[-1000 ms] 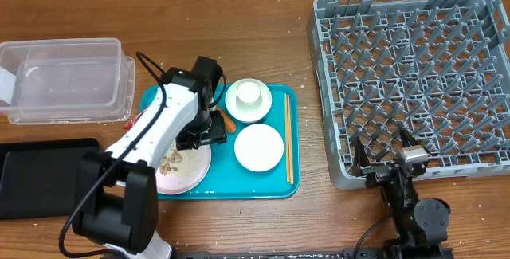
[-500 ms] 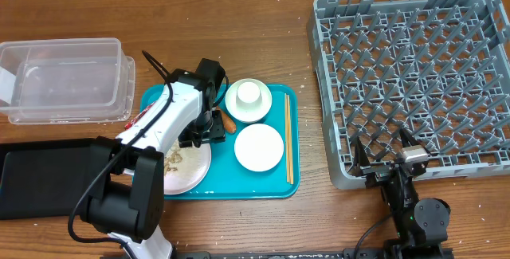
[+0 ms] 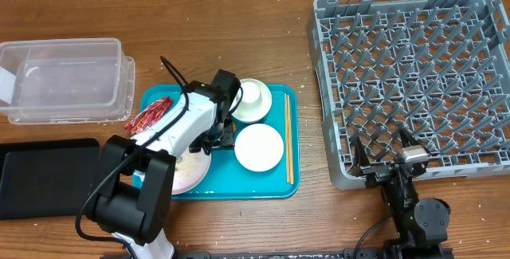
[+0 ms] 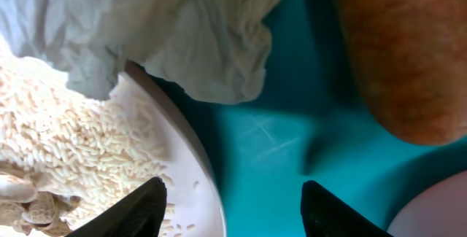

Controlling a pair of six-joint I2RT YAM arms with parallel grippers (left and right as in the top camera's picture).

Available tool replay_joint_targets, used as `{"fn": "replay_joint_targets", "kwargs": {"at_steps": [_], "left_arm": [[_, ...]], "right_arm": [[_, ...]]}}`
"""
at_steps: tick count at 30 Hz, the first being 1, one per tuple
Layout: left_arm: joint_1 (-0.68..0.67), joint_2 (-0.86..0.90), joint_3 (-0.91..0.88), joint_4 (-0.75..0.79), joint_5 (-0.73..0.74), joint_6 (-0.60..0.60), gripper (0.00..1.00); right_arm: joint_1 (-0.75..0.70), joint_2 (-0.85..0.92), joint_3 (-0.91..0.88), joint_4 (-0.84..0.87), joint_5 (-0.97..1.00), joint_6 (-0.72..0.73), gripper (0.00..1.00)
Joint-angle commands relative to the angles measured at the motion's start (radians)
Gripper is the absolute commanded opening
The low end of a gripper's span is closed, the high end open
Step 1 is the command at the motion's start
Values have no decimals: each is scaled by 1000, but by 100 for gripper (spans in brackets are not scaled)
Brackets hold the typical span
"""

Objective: Sort waste into correct bins and load items into the dishwasher
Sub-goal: 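Move the left gripper to the white plate's rim and grasp it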

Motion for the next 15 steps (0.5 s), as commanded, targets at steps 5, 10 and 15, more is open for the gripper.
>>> {"fn": "replay_joint_targets", "kwargs": {"at_steps": [5,10,15], "left_arm": [[-2,12,-23,10,-41,-22,60],[-2,12,-51,37,-40,-29,61],[-2,12,-90,61,-40,-29,57]], "right_arm": [[-2,-11,-10,5,0,-3,100],[-2,-11,-10,5,0,-3,100],[-2,-11,-10,5,0,-3,100]]}}
